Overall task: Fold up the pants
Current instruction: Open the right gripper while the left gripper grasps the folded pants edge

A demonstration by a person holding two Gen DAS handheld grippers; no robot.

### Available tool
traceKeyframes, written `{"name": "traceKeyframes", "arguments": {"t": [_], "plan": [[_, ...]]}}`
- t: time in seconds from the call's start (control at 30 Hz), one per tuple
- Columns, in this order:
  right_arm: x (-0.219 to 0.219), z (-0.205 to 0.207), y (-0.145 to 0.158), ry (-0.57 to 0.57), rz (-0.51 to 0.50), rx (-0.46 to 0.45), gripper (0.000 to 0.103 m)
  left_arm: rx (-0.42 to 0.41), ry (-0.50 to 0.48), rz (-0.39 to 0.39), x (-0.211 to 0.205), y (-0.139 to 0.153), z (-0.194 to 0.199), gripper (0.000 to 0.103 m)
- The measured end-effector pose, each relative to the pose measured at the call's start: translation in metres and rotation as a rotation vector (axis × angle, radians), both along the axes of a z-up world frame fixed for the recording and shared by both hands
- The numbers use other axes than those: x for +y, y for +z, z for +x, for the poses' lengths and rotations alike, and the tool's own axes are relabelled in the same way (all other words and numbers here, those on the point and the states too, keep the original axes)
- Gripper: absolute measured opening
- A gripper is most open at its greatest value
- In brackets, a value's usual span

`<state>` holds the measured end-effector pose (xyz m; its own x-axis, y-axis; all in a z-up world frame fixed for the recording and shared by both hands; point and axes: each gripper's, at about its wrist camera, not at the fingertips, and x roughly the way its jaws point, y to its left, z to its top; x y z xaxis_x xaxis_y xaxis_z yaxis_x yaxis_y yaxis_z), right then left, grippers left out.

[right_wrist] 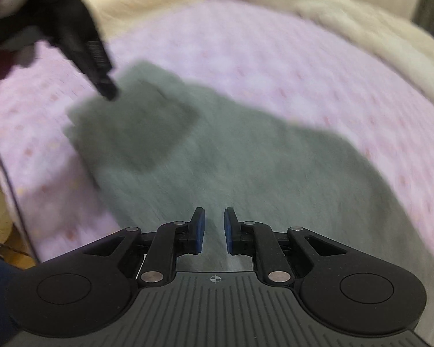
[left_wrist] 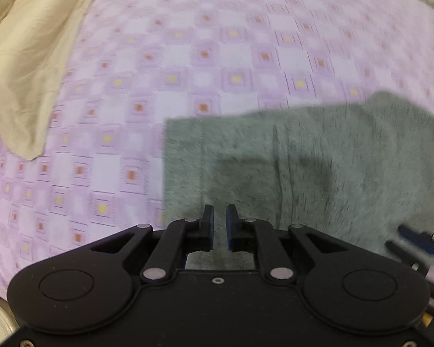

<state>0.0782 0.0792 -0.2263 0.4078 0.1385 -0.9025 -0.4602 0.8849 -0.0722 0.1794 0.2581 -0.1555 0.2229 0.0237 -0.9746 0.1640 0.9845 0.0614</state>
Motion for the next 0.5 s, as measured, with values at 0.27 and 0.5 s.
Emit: {"name": "traceKeyframes", "arguments": {"t": [0.27, 0.5], "plan": [[-0.011, -0.012, -0.029, -0.082, 0.039, 0.141, 0.014, 0.096, -0.065, 0.112, 0.003, -0.041, -0.040, 0.016], [-0.048, -0.008, -0.001, -0.098, 0.094, 0.084, 0.014, 0.012, 0.031, 0.036, -0.020, 0.007, -0.031, 0.017]]}}
